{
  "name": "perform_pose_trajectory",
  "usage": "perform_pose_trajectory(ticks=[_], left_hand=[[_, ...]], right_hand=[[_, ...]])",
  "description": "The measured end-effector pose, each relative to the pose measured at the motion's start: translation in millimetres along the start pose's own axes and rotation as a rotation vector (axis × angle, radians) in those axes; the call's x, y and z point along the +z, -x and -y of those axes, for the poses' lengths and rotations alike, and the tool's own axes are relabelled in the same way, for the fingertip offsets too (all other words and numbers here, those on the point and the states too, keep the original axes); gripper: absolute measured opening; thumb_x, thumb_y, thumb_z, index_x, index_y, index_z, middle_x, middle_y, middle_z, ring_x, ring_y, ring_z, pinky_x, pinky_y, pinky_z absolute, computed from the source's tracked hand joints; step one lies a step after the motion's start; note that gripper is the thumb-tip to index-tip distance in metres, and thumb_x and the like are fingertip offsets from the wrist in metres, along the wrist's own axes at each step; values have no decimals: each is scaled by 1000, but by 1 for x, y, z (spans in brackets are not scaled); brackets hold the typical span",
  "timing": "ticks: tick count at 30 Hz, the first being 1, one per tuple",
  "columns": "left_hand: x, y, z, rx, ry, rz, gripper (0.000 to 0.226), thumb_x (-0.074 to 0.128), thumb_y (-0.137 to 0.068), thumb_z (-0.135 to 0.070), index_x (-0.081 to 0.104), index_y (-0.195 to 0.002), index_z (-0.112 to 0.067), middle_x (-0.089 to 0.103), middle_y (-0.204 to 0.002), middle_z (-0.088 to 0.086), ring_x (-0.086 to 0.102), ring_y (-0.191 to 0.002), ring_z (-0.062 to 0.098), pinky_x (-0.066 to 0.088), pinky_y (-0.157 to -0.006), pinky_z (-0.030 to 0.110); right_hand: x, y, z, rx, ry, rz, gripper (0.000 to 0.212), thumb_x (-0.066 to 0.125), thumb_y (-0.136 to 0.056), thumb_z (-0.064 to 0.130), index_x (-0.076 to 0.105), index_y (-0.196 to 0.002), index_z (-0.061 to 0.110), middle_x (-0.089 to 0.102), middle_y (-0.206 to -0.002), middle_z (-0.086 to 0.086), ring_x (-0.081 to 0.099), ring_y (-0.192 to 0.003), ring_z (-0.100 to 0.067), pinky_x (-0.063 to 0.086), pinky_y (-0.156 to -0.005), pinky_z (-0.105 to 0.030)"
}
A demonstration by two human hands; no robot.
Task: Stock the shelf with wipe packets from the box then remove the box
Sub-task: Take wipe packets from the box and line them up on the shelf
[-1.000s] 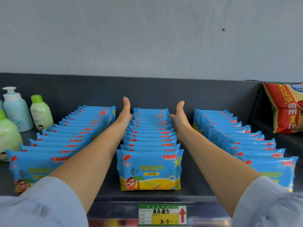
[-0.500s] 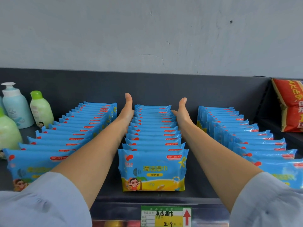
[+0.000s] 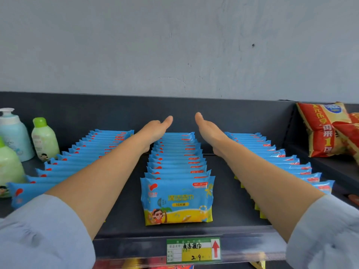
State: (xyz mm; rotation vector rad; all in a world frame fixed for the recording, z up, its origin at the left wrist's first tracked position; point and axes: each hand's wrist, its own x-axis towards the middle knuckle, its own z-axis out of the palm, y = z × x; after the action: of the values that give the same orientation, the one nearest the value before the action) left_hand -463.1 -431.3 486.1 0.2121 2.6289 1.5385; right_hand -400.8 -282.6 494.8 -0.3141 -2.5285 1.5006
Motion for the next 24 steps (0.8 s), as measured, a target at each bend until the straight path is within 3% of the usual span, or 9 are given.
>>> perform_pose_trajectory(ticks=[5, 9, 18, 21, 24], left_hand=[[0, 16, -16, 186, -324, 39, 71, 45, -95, -54, 25, -151, -15, 25, -157, 2, 26, -142, 23, 25, -112, 37], [6, 34, -32, 311, -533, 72, 69, 49, -93, -54, 30, -149, -19, 29, -155, 0, 29, -141, 21, 27, -111, 37], [74, 96, -70, 481, -724, 229, 70, 57, -86, -57, 41, -143, -19, 39, -149, -2, 39, -135, 19, 33, -100, 30], [110, 106, -73, 513, -754, 323, 94, 68, -72, -65, 33, -148, -22, 34, -151, -6, 32, -140, 18, 30, -111, 32], [146, 117, -72, 498, -798, 365, 112, 75, -66, -61, 17, -152, -18, 18, -158, -5, 20, -144, 14, 21, -117, 30]], right_hand=[[-23, 19, 4, -216, 213, -17, 49, 28, -104, 40, 42, -140, 10, 46, -143, -6, 41, -129, -21, 29, -91, -27], [-49, 34, -1, -286, 406, -25, 47, 33, -102, 40, 40, -143, 17, 44, -146, 0, 39, -133, -18, 30, -102, -28], [-124, 74, -58, -256, 614, 108, 47, 40, -99, 46, 47, -139, 23, 47, -143, 4, 45, -128, -15, 31, -102, -26], [-150, 82, -78, -273, 682, 152, 51, 41, -98, 46, 41, -143, 24, 41, -148, 5, 42, -132, -14, 27, -104, -22], [-179, 91, -92, -267, 774, 255, 71, 56, -89, 52, 29, -149, 27, 27, -155, 9, 29, -141, -11, 24, -113, -28]])
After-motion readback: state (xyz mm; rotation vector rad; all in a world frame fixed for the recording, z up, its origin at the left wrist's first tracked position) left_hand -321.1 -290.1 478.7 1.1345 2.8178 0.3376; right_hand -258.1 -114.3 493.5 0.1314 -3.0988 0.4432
